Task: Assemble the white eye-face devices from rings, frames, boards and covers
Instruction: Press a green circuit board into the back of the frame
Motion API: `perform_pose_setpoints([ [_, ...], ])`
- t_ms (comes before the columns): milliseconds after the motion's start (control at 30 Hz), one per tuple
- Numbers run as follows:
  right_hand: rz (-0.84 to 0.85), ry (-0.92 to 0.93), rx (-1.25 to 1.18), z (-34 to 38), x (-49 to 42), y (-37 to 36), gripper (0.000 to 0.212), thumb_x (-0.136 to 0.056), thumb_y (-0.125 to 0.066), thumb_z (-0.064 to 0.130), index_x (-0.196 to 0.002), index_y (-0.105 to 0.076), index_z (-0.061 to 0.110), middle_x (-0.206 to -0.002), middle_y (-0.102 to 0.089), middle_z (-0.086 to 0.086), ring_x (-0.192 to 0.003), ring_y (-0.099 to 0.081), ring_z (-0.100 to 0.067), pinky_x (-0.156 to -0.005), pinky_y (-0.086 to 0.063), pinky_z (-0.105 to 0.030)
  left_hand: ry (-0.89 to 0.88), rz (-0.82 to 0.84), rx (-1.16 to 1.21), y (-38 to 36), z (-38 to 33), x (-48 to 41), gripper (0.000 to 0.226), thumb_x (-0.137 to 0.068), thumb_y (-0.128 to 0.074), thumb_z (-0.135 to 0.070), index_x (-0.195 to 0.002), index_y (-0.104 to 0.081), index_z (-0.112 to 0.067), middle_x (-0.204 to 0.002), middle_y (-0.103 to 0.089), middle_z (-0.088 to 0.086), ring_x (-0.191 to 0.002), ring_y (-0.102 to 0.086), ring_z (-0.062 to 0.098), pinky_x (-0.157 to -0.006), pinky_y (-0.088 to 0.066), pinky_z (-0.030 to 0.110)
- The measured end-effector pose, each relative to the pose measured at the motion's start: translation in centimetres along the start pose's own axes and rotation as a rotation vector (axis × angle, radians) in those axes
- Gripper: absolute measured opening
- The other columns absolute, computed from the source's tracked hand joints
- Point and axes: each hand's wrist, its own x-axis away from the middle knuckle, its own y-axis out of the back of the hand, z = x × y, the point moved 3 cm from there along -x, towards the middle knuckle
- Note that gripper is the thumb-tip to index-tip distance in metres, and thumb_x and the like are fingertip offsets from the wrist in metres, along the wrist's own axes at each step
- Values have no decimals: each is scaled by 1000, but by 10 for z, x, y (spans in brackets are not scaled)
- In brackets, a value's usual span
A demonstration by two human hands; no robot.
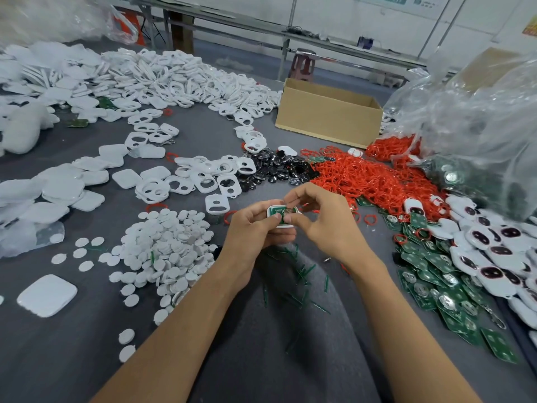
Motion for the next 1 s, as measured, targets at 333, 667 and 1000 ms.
perform_pose_setpoints([
  [333,41,-37,-80,1,0,0,24,-75,-76,-1,-92,-67,13,-86,-68,1,-83,-63,-13,-77,-52,-27,-20,-36,-20,-1,-1,3,22,-94,-51,7,-101,-66,-9,-82,-74,7,-61,-69,19,-63,-60,27],
  [667,37,-31,-14,0,0,-1,25,-75,-76,1,-91,-68,18,-79,-62,14,-79,-62,-15,-74,-52,-26,-19,-48,-32,-1,-2,3,21,-94,-52,8,-105,-66,-5,-81,-74,7,-61,-69,19,-63,-61,28],
  [1000,1,61,82,0,0,0,17,-75,-79,7,-91,-72,9,-93,-63,-1,-77,-62,-15,-74,-52,-27,-15,-74,-27,0,-3,4,25,-96,-48,8,-117,-60,4,-87,-71,13,-60,-69,18,-63,-60,26],
])
